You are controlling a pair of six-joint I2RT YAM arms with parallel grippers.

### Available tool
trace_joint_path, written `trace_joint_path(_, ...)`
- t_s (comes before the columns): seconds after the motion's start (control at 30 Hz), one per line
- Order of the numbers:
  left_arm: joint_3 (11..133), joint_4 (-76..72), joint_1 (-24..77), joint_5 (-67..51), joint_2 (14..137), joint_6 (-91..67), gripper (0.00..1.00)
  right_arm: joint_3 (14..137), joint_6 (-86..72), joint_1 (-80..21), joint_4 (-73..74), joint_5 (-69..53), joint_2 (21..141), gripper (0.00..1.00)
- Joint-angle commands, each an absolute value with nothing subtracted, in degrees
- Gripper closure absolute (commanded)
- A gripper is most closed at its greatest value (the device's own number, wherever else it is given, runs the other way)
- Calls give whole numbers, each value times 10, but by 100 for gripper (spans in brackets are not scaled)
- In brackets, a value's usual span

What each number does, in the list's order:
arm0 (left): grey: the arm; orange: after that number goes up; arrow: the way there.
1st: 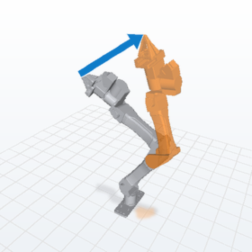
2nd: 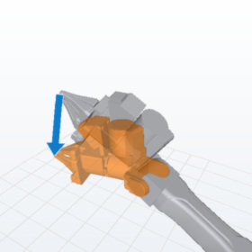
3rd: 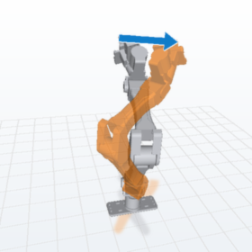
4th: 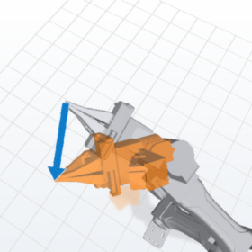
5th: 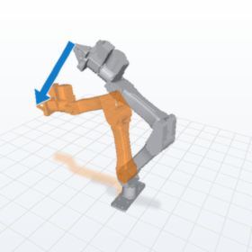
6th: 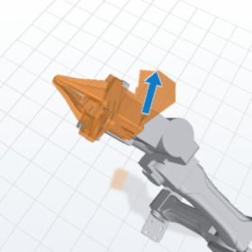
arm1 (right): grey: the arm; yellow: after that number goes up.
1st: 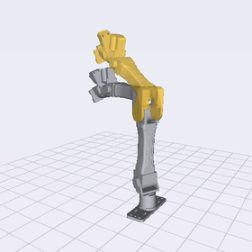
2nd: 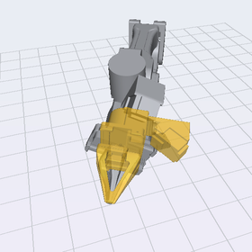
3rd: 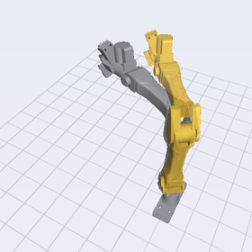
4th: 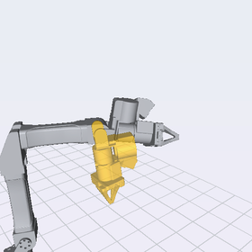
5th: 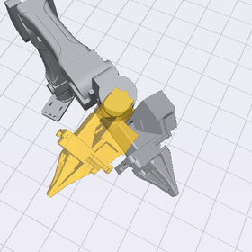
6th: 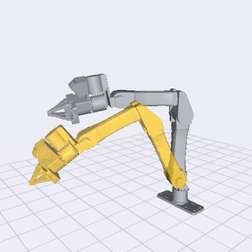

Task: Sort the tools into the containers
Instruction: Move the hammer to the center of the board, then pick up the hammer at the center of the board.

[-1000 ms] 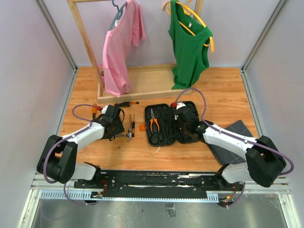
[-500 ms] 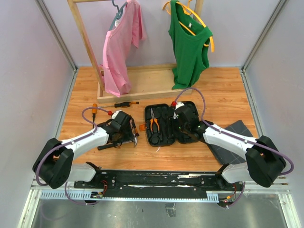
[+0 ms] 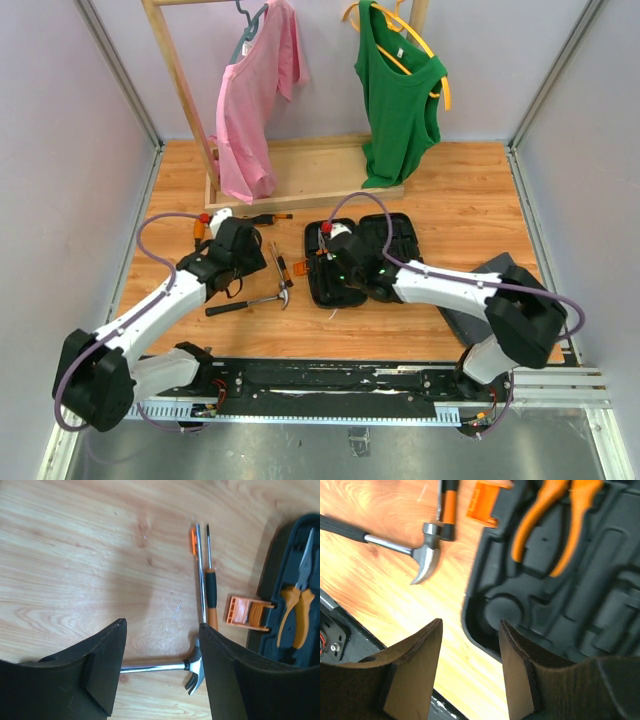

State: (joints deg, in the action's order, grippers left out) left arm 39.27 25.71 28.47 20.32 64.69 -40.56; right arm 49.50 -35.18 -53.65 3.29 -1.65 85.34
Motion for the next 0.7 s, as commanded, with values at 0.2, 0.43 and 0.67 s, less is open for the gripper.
trace_joint_path(0.2, 394, 220, 258, 243, 502, -383, 34, 629, -403, -599, 12, -28, 1023, 51)
trace_joint_path(0.43, 378, 222, 259, 255, 451, -372, 31, 685, -401, -613, 41, -19, 1086, 52)
trace_joint_path(0.67, 363, 216, 258, 251, 449, -371, 30, 713, -392, -616, 66, -16, 1122, 56)
